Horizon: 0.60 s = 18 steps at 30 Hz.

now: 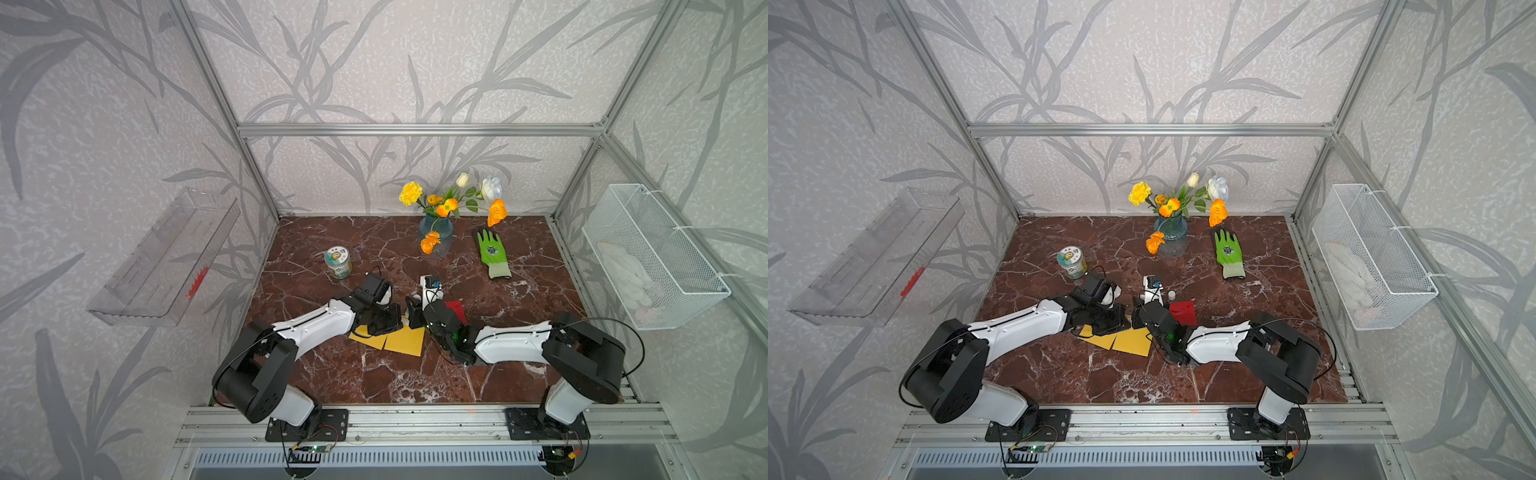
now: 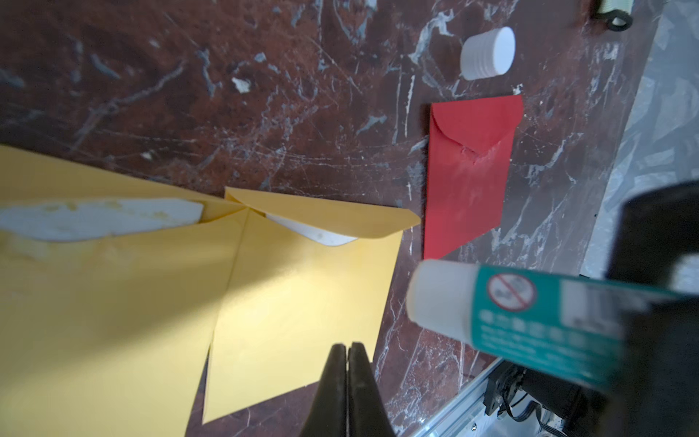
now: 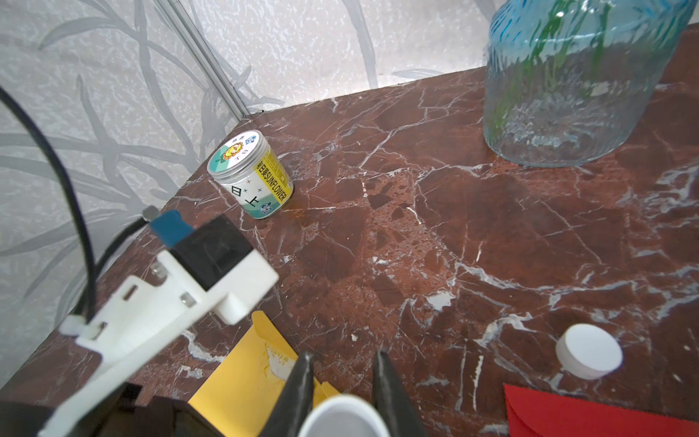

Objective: Seal the envelope with a glue stick
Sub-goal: Apply the envelope at the center of the board.

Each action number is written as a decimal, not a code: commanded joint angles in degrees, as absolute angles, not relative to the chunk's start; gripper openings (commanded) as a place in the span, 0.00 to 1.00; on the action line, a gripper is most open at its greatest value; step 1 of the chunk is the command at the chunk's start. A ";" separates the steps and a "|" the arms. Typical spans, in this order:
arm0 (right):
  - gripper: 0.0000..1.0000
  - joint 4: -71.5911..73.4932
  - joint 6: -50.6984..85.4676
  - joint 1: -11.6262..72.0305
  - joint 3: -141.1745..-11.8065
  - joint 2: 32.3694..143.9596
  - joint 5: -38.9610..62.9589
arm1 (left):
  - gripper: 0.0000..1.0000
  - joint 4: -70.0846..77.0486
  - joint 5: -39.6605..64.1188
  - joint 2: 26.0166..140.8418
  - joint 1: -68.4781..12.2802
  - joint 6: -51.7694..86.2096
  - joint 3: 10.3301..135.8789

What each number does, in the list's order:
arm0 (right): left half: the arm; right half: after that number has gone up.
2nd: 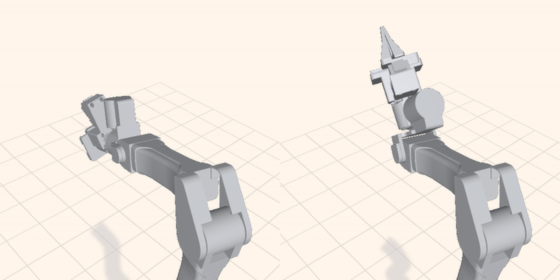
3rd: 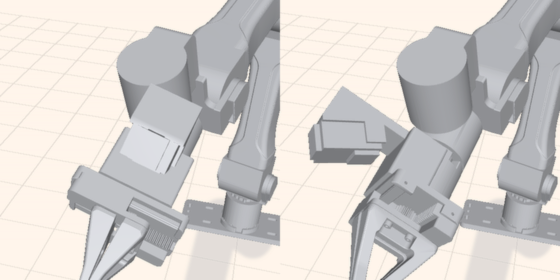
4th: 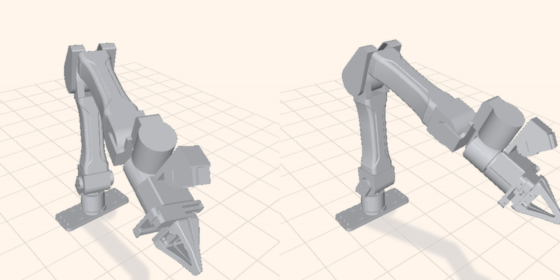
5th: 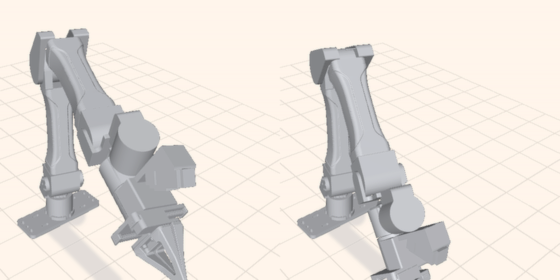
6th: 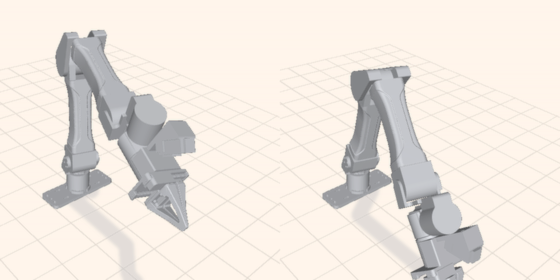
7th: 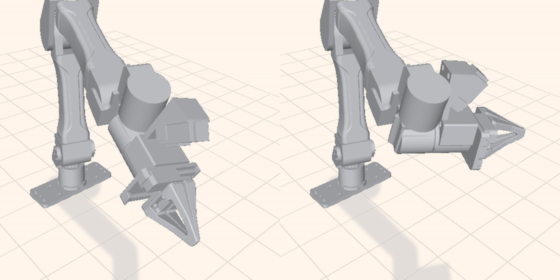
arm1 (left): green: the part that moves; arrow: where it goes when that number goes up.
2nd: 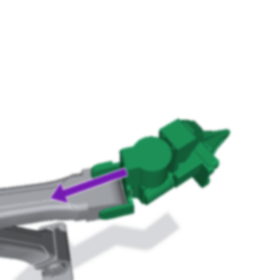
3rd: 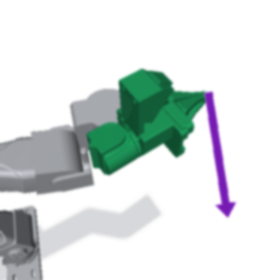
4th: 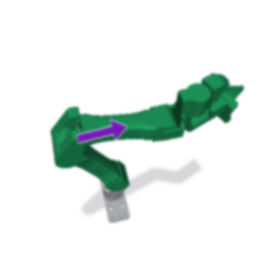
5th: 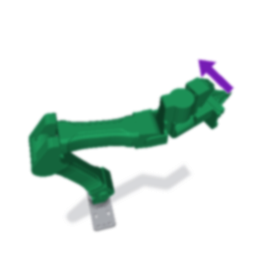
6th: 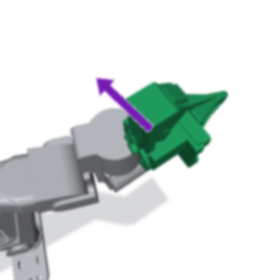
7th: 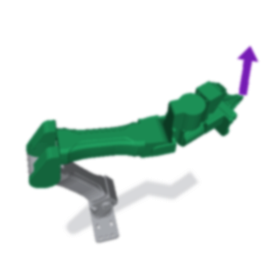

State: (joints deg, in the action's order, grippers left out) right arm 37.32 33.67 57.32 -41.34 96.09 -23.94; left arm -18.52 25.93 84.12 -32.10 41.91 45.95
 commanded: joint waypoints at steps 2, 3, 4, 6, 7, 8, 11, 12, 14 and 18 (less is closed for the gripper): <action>0.00 36.45 34.11 57.21 -42.12 95.47 -21.73 | 0.05 -23.72 23.93 82.78 -31.53 39.36 45.38; 0.00 36.45 33.87 57.30 -42.21 95.30 -21.23 | 0.04 -23.41 23.88 83.10 -31.45 39.21 44.70; 0.00 36.56 33.44 57.51 -42.22 95.14 -20.70 | 0.04 -22.46 23.95 83.57 -31.44 39.20 43.99; 0.00 36.95 32.26 58.15 -42.36 95.14 -20.19 | 0.04 -20.02 24.62 84.55 -31.46 39.45 42.68; 0.00 37.13 31.68 58.18 -42.50 95.25 -19.97 | 0.04 -18.76 25.08 85.01 -31.36 39.67 42.30; 0.00 37.39 31.18 58.18 -42.47 95.54 -19.64 | 0.03 -17.75 25.30 85.37 -31.37 39.85 42.04; 0.00 38.44 30.67 60.10 -42.19 96.71 -19.66 | 0.03 -15.72 25.84 86.31 -31.42 40.01 41.82; 0.00 38.77 30.76 60.12 -42.17 97.18 -19.89 | 0.03 -15.43 25.75 86.65 -31.45 39.96 41.75; 0.00 39.64 30.88 60.12 -42.02 97.47 -20.69 | 0.03 -14.99 25.57 87.54 -31.44 39.77 41.62; 0.00 41.11 30.32 60.12 -42.92 101.47 -21.29 | 0.03 -14.73 25.02 89.34 -31.39 39.17 40.89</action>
State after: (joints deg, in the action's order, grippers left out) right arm 39.11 31.35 60.05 -41.45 99.85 -20.40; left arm -15.64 25.43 88.03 -31.70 40.49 41.85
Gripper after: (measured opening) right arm 0.252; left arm 0.048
